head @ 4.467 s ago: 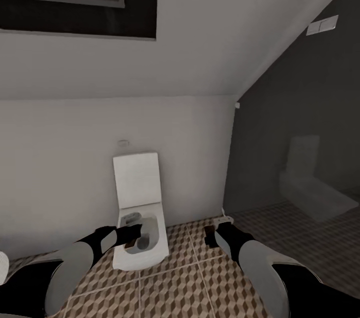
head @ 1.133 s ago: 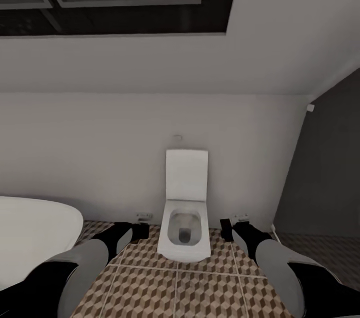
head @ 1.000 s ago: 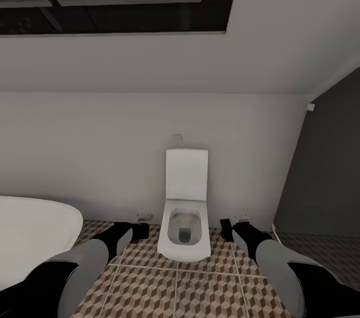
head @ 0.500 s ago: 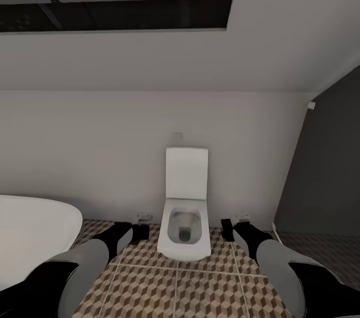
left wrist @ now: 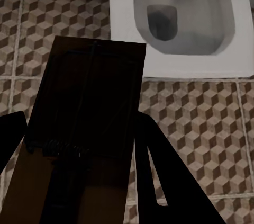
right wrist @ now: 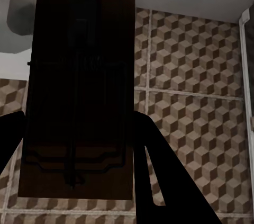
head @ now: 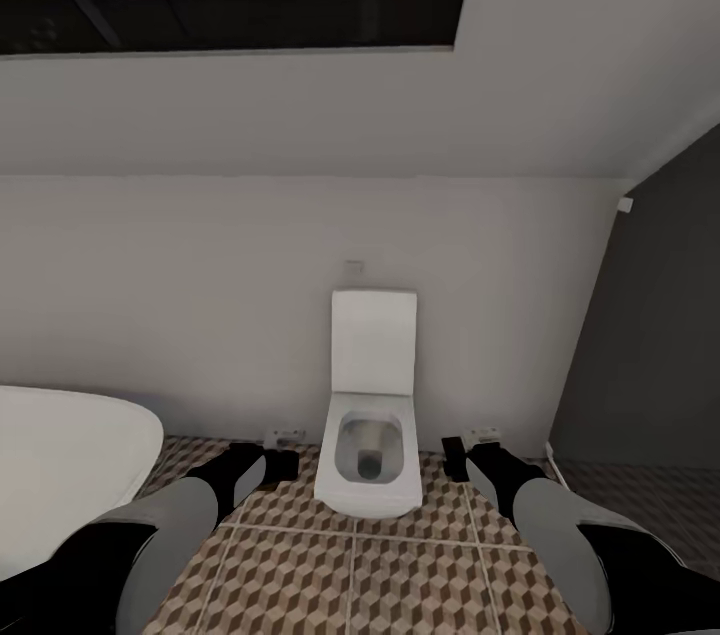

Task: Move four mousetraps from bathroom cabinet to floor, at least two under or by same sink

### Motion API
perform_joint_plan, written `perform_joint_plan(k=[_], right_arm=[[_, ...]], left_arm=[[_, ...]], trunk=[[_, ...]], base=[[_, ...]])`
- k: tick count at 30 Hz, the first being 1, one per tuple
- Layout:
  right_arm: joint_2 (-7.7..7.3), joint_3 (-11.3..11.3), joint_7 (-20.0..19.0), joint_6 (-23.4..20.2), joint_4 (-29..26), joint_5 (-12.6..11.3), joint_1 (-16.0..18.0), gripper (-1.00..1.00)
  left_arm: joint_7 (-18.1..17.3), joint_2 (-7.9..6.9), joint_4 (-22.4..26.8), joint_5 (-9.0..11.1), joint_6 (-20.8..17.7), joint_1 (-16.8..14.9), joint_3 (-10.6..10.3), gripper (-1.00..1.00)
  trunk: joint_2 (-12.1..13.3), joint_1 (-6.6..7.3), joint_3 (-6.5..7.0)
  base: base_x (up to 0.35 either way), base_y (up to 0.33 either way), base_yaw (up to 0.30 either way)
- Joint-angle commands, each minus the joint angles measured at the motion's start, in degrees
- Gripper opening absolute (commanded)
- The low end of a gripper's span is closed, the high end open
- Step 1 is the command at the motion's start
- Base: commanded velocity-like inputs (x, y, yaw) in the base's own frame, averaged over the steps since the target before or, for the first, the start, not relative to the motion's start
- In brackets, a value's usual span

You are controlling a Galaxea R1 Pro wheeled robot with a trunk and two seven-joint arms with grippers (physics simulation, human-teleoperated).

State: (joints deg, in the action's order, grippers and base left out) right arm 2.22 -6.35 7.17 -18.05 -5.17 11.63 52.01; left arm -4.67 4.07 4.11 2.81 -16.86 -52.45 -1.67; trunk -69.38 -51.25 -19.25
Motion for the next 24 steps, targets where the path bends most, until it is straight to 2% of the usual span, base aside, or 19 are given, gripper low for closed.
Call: perform_joint_plan(k=[1,24], right_arm=[[0.04,-0.48,0.13,-0.3,-0.1,0.41,0.02,-1.0],[-0.11,-0.51,0.12,-0.31,-0.1,0.41,0.02,-1.0]], left_arm=[[-0.15,-0.01,0.11,0.09,-0.33,-0.02,-0.18,-1.0],[-0.29,-0.25,0.11,0.79,-0.36,-0.02,-0.18,-1.0]], trunk=[[-0.46,-0.23,-0.25],[-9.69,-5.28,-4.38]], base=[[0.0,0.0,0.0],[0.0,0.0,0.0]])
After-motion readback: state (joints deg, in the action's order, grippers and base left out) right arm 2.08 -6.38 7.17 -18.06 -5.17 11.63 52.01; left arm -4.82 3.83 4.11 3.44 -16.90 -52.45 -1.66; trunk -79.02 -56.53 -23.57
